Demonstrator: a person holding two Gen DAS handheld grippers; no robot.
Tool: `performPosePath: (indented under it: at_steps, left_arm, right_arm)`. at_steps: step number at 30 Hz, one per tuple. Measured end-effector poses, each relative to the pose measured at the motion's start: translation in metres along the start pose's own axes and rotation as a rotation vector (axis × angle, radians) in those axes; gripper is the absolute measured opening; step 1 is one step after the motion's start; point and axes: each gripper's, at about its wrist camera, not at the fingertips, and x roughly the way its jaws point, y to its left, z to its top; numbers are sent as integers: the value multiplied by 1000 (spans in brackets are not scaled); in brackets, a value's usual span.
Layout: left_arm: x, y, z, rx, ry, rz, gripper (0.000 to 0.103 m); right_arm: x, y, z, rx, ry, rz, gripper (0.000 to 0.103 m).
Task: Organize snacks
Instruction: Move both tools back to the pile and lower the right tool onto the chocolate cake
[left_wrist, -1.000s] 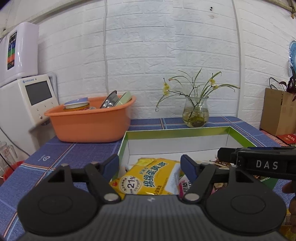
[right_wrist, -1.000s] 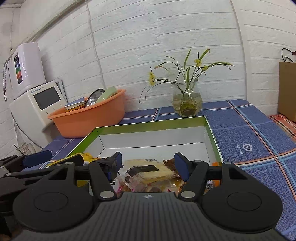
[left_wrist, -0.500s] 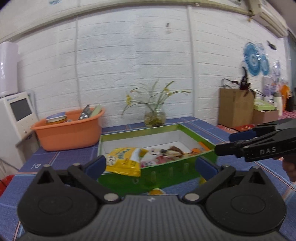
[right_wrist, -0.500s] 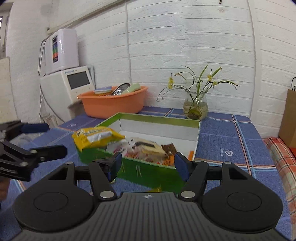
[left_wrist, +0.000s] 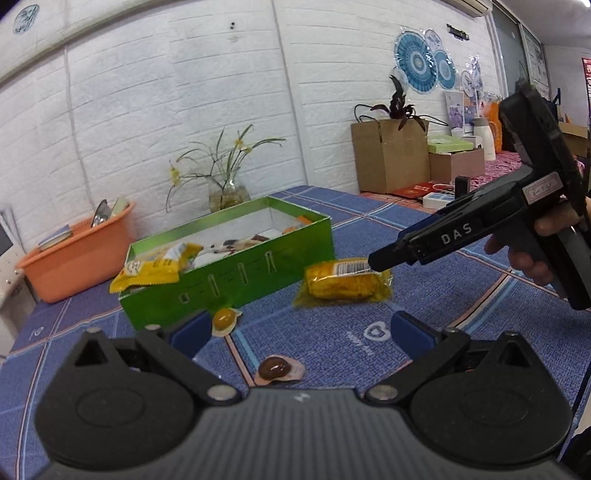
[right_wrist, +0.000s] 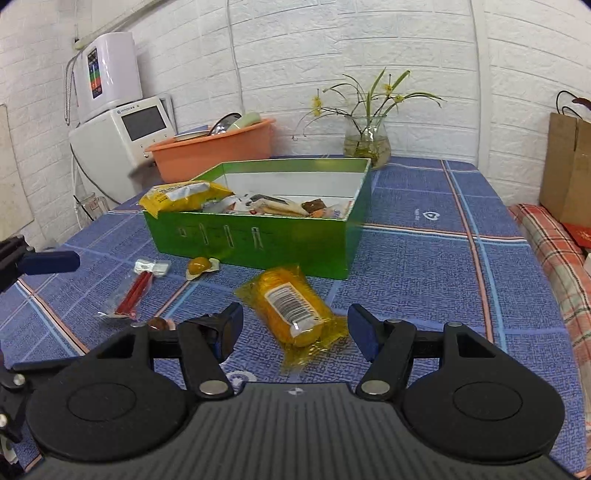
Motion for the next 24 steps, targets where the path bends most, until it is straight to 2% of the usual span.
performPosePath:
  at_steps: [7, 12, 16, 19, 22, 24]
  left_arm:
    - [5, 40, -21, -172, 84, 67, 103]
    - [8, 72, -25, -297, 108, 70, 103]
    - [18, 110, -19, -476, 119, 120, 103]
    - [37, 118, -13, -482, 169, 164, 103]
    - [54, 118, -14, -486, 222, 154, 103]
    - [56, 118, -16, -493, 225, 145, 103]
  right_arm:
    - [14, 24, -1, -14, 26, 117, 103]
    - [30, 47, -2, -60, 92, 214, 103]
    - [41, 68, -6, -151, 133, 248, 103]
    - [52, 80, -7, -204, 158, 264, 103]
    - [63, 86, -4, -227, 185, 273, 102]
    - [66, 88, -3, -236, 192, 282, 102]
